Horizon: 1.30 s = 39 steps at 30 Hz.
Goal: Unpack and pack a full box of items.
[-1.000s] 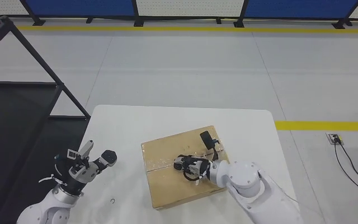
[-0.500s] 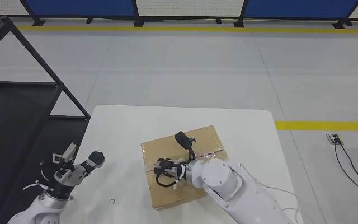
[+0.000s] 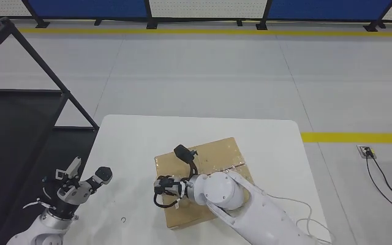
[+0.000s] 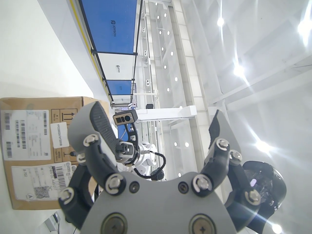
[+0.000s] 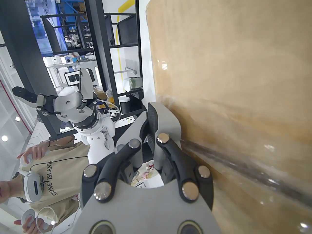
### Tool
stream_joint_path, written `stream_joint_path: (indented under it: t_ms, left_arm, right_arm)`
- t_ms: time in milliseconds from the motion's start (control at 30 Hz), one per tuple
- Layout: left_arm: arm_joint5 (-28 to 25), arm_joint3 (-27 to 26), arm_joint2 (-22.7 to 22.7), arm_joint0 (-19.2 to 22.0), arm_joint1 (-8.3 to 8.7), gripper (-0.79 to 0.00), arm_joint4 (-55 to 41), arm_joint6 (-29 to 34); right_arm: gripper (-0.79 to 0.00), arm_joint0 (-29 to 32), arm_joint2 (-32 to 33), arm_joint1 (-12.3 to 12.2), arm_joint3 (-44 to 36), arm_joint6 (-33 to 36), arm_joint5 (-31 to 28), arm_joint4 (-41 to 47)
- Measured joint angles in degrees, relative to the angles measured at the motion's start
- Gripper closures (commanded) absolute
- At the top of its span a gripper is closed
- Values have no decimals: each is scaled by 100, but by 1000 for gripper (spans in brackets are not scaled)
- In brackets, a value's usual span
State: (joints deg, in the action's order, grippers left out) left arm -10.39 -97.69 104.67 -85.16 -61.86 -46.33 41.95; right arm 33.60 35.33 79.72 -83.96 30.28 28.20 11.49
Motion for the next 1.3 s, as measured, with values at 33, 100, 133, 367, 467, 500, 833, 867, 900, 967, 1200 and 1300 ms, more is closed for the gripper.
stream_joint_path:
  t_ms: [33, 100, 133, 367, 467, 500, 833, 867, 900, 967, 1200, 1300]
  left_arm:
    - [9, 3, 1, 8, -1, -785, -7, 9]
    - [12, 8, 5, 18, -2, -785, -16, 22]
    - [11, 16, 9, 21, -3, -785, -26, 31]
    - [22, 69, 24, 31, -11, -785, -55, 56]
    - [24, 68, 31, 33, -14, -785, -59, 53]
    - [25, 65, 33, 36, -15, -785, -61, 60]
    - [89, 35, -42, 145, -20, -785, 11, 113]
    - [93, 37, -49, 157, -20, -785, 22, 116]
    - [97, 38, -54, 168, -20, -785, 35, 119]
    - [114, 36, -69, 190, -20, -785, 63, 130]
    - [162, 7, -104, 241, -17, -785, 148, 165]
    - [168, -1, -98, 246, -17, -785, 160, 181]
  right_arm:
    - [0, -22, -41, 33, 50, -1, -9, -3]
    - [0, -63, -96, 82, 133, -15, -21, -24]
    - [0, -89, -124, 113, 185, -21, -33, -36]
    - [0, -121, 6, 194, 96, -63, -197, -36]
    - [0, 3, 341, 107, -176, -123, -172, -134]
    - [0, 74, 494, 62, -279, -147, -147, -170]
    - [0, 1328, 1959, -438, -1109, 259, 354, -736]
    - [0, 1415, 2021, -466, -1142, 312, 401, -785]
    - [0, 1494, 2088, -493, -1177, 354, 455, -839]
    - [0, 1667, 2261, -552, -1285, 412, 548, -934]
    - [0, 2192, 2967, -703, -1587, 391, 565, -950]
    - [0, 2357, 3329, -767, -1614, 421, 563, -911]
